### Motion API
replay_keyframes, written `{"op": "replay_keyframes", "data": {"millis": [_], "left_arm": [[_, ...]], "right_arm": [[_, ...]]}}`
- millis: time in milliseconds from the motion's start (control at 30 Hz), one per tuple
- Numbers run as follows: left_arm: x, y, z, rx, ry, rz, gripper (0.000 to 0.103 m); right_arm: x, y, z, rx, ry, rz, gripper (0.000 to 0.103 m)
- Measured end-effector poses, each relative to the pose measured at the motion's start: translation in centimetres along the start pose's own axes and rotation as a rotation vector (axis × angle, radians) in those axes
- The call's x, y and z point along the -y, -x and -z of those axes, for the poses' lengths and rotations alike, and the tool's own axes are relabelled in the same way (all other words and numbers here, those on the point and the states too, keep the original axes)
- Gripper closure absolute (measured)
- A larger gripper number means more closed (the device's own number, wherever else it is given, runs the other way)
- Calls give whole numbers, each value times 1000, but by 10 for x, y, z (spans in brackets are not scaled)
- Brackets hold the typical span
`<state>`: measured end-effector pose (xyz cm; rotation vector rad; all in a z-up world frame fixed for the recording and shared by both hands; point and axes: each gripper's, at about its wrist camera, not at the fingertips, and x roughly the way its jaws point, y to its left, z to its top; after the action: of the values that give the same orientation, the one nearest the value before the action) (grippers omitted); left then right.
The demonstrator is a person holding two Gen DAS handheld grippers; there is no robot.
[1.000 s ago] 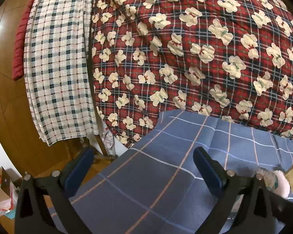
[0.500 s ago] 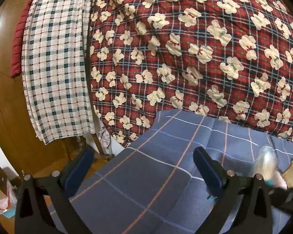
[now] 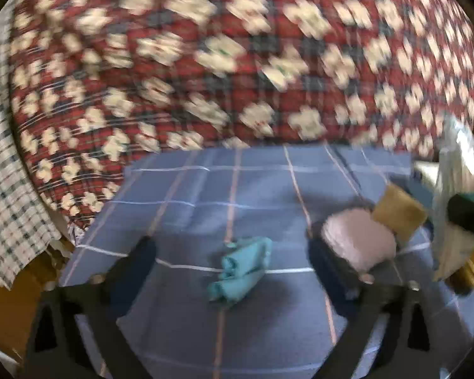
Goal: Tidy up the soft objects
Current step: 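Close the left tool on the teal cloth and lift it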
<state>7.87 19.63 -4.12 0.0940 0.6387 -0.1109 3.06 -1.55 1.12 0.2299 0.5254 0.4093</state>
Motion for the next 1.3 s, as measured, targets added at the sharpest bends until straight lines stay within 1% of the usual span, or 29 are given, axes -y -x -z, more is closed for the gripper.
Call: {"op": "replay_keyframes", "data": {"millis": [33, 67, 100, 133, 167, 233, 267, 333, 367, 400, 467, 533, 600, 667, 700, 767, 833, 967, 1100, 1200, 1300], "left_arm": [[5, -8, -2, -34, -16, 8, 23], [8, -22, -4, -92, -28, 9, 27], [10, -34, -5, -144, -29, 6, 36], [10, -43, -5, -186, -21, 1, 49], [9, -54, -4, -237, -2, -3, 53], [-2, -59, -5, -259, 81, 60, 66], [-3, -58, -4, -254, 91, 69, 70], [-1, -55, -5, -255, 93, 72, 85], [1, -53, -5, -251, 84, 74, 89], [5, -49, -6, -238, 69, 65, 91], [7, -36, -10, -178, 42, 36, 91], [9, -16, -13, -77, 30, 20, 91], [5, 1, -14, 13, 74, 23, 91], [2, 14, -12, 83, 135, 56, 91], [3, 19, -12, 107, 147, 61, 91], [12, 25, -14, 143, 130, 40, 91], [19, 29, -14, 161, 125, 37, 91], [38, 35, -11, 156, 160, 80, 91], [67, 41, -8, 149, 130, 96, 91], [88, 47, -7, 159, 100, 101, 91], [106, 52, -7, 161, 96, 135, 91]], "right_arm": [[4, 0, 0, -5, -9, -3, 73], [7, 2, 0, -4, -17, -5, 73], [8, 2, 0, -2, -22, -6, 73], [8, 3, 1, 0, -24, -9, 73], [9, 4, 2, 1, -25, -13, 73], [8, 1, 3, -5, -23, -21, 73], [8, -1, 4, -12, -24, -26, 73], [9, -3, 5, -27, -32, -35, 73], [10, -4, 5, -31, -39, -38, 73], [11, -4, 5, -29, -41, -39, 73], [11, -1, 4, -15, -42, -37, 73], [12, 3, 3, 8, -45, -36, 73], [12, 7, 2, 23, -46, -36, 73], [12, 10, 0, 37, -42, -35, 73], [11, 12, -1, 42, -39, -36, 73], [11, 17, -1, 54, -26, -43, 73], [12, 22, 0, 62, -9, -37, 73], [20, 31, 1, 68, 8, -15, 73], [32, 41, 0, 73, 31, 47, 73], [42, 50, -1, 87, 36, 71, 73], [51, 59, -3, 98, 52, 107, 73]]}}
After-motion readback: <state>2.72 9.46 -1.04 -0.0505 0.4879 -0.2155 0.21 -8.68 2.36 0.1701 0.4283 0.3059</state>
